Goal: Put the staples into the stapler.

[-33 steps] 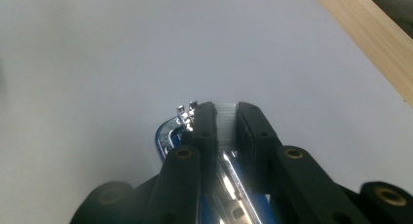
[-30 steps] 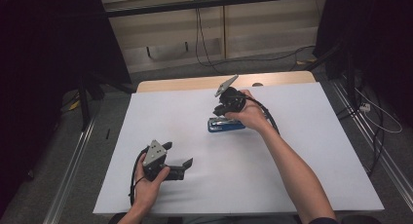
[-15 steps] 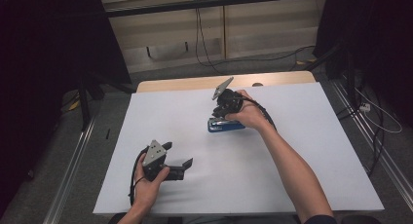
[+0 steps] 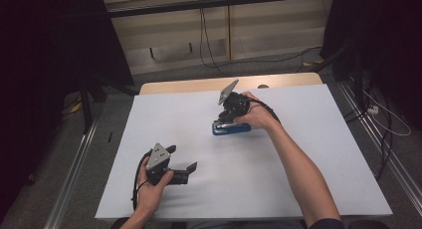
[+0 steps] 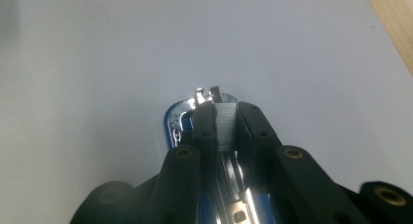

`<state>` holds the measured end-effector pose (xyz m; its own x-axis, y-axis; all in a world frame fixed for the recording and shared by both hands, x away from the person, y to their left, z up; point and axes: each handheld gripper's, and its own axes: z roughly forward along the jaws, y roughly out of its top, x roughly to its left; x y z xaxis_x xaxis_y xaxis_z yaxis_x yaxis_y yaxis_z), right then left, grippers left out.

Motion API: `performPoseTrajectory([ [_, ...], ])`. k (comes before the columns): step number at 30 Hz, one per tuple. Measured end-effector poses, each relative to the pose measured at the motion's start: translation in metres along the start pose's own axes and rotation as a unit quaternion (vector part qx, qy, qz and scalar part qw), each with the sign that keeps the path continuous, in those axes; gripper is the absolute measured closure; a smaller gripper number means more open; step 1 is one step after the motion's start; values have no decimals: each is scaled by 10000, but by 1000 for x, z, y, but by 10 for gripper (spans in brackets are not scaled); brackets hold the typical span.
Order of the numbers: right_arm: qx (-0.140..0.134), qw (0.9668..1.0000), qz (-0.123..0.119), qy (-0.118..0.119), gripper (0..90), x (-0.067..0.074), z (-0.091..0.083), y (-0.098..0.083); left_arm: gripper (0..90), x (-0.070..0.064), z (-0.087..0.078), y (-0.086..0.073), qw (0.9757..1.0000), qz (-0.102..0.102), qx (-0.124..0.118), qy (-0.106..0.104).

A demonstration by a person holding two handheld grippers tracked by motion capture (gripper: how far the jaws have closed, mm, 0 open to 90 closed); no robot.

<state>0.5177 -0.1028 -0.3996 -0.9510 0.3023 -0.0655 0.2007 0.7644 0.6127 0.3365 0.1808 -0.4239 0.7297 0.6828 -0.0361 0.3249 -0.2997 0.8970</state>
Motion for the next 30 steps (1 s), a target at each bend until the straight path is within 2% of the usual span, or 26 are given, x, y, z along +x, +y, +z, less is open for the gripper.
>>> performPoseTrajectory([
  [5,-39,9998,-132,155,794,0,3,-1,39,0,0,0,10000,1,-4,3],
  [14,-12,9993,-254,265,794,-3,4,-1,39,0,1,0,10000,22,32,-4],
  [22,16,9995,-232,231,794,-5,6,-1,39,0,1,0,10000,16,34,-4],
  [30,49,9991,-322,276,794,-7,7,-3,38,0,1,0,10000,-5,35,-18],
])
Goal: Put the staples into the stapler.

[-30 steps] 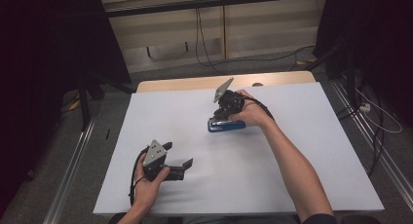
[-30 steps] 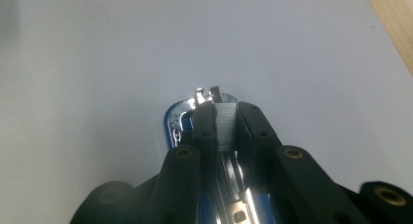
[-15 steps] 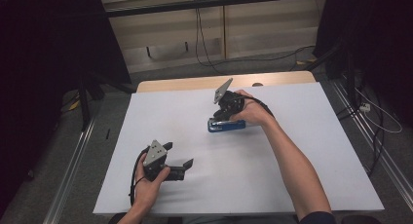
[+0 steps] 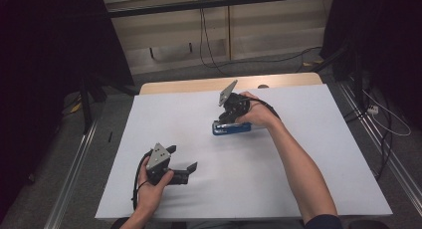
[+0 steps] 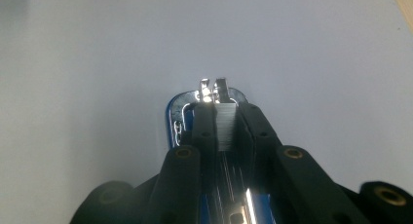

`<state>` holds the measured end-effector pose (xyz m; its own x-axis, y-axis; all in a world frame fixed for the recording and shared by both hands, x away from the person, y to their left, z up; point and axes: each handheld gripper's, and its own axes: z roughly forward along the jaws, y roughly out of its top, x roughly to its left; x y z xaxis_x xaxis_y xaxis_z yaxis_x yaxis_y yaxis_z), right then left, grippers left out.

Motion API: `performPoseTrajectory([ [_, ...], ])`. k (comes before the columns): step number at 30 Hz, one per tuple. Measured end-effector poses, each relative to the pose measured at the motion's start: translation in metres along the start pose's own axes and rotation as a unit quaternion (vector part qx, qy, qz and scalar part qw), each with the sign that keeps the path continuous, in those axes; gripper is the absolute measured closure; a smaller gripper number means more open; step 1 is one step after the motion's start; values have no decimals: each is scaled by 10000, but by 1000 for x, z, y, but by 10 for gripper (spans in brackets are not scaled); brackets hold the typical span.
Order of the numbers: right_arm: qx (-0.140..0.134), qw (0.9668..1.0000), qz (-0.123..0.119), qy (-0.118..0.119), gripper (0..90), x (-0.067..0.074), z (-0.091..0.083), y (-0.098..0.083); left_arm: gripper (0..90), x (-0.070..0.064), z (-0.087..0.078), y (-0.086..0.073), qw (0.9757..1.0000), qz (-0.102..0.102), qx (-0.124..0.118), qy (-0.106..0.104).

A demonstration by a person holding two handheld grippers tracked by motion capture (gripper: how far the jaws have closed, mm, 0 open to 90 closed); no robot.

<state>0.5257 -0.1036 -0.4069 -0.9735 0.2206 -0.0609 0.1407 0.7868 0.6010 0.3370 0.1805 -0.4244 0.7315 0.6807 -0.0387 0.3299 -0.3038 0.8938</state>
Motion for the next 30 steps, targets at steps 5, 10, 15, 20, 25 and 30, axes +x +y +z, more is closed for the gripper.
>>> performPoseTrajectory([
  [5,-5,10000,-18,-13,794,-1,-1,-1,39,0,0,0,10000,13,-14,1],
  [10,17,9999,-112,5,794,0,-1,-2,39,0,0,0,10000,19,-16,3],
  [15,-6,9998,-182,38,794,1,0,-1,39,0,0,0,10000,14,-11,5],
  [20,-5,9998,-198,50,794,2,1,-1,38,0,0,0,10000,-1,-19,-2],
  [25,-8,9997,-245,66,794,2,2,-1,39,0,0,0,10000,0,-16,-2],
  [30,-20,9996,-259,66,794,2,2,0,39,0,0,0,10000,23,-16,-2],
])
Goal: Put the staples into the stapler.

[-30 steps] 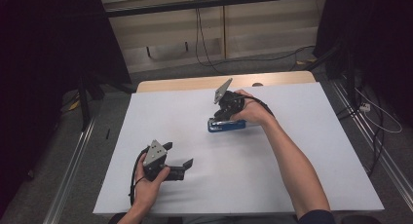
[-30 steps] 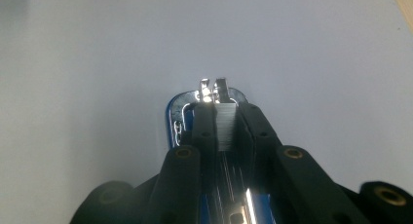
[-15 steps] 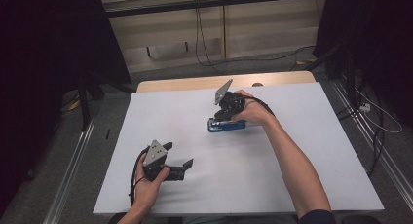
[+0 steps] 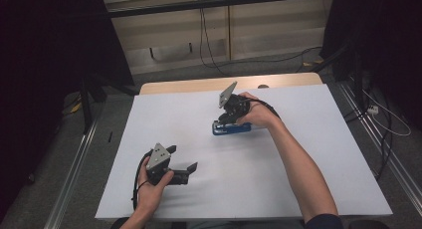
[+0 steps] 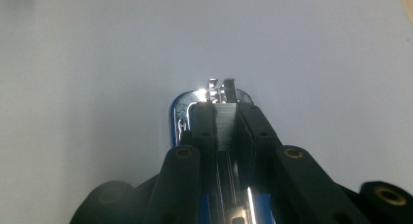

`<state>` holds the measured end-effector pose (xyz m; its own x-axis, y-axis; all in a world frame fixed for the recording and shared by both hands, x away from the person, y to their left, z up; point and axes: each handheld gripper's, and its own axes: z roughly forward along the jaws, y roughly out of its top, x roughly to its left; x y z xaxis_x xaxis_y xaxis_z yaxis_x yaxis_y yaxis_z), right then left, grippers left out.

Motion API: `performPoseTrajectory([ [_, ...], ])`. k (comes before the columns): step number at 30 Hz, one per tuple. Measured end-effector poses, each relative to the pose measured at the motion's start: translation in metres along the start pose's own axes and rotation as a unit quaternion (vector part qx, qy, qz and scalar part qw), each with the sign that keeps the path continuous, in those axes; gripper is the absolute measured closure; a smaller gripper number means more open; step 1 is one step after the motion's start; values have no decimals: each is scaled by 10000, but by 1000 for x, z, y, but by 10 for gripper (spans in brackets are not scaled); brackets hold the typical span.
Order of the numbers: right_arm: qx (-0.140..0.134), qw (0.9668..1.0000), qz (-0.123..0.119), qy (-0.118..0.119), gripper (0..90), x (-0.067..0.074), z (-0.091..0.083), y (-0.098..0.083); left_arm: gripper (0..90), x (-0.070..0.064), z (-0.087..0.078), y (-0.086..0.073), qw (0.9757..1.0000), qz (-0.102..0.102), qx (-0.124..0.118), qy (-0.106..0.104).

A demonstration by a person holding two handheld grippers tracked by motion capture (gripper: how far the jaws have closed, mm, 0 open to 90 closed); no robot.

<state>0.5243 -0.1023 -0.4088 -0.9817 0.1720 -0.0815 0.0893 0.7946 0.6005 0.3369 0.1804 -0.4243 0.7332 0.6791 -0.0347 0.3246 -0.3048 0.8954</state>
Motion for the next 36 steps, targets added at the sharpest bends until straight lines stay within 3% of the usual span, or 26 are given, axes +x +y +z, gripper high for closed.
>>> performPoseTrajectory([
  [20,44,9997,-217,83,793,-2,2,6,39,0,1,0,10000,-12,17,-9],
  [29,-15,9998,-160,67,789,-2,4,7,39,0,0,0,10000,-1,5,12],
  [33,-46,10000,51,55,767,-3,4,6,39,0,0,0,10000,-28,-26,0],
  [36,-42,10000,81,40,755,-3,4,6,39,0,-1,0,10000,-15,-22,-1],
])
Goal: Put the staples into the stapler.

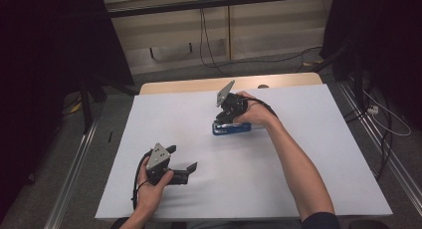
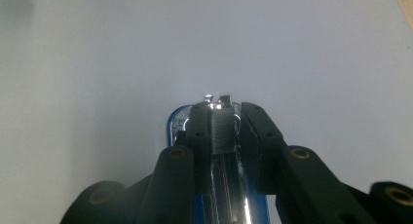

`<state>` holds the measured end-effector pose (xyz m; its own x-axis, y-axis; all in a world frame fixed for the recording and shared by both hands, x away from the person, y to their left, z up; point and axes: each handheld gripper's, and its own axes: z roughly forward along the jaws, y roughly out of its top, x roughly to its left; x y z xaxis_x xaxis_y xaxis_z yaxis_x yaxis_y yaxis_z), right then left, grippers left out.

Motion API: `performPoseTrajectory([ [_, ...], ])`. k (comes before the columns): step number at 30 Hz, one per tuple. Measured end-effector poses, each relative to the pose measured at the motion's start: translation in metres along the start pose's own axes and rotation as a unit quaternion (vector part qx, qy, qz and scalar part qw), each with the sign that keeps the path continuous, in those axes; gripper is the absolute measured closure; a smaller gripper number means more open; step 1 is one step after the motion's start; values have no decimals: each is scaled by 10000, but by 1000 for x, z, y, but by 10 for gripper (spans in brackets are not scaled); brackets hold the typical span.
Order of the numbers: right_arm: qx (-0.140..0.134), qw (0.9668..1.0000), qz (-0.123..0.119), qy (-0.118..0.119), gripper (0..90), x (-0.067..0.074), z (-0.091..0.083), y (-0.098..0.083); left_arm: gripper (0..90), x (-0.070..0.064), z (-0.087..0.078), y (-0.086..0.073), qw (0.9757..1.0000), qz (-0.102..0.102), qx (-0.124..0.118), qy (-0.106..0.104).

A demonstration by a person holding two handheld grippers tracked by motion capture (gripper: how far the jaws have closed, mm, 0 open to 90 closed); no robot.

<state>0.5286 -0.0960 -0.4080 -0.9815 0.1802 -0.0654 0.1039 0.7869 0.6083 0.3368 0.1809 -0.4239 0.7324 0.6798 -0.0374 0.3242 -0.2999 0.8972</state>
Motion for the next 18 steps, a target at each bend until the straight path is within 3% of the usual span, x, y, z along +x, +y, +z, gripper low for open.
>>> performPoseTrajectory([
  [10,21,9999,94,-48,708,0,0,-2,39,0,0,0,10000,5,-1,-3],
  [18,-28,9991,387,-189,587,1,-4,-4,39,0,0,0,10000,3,3,-10],
])
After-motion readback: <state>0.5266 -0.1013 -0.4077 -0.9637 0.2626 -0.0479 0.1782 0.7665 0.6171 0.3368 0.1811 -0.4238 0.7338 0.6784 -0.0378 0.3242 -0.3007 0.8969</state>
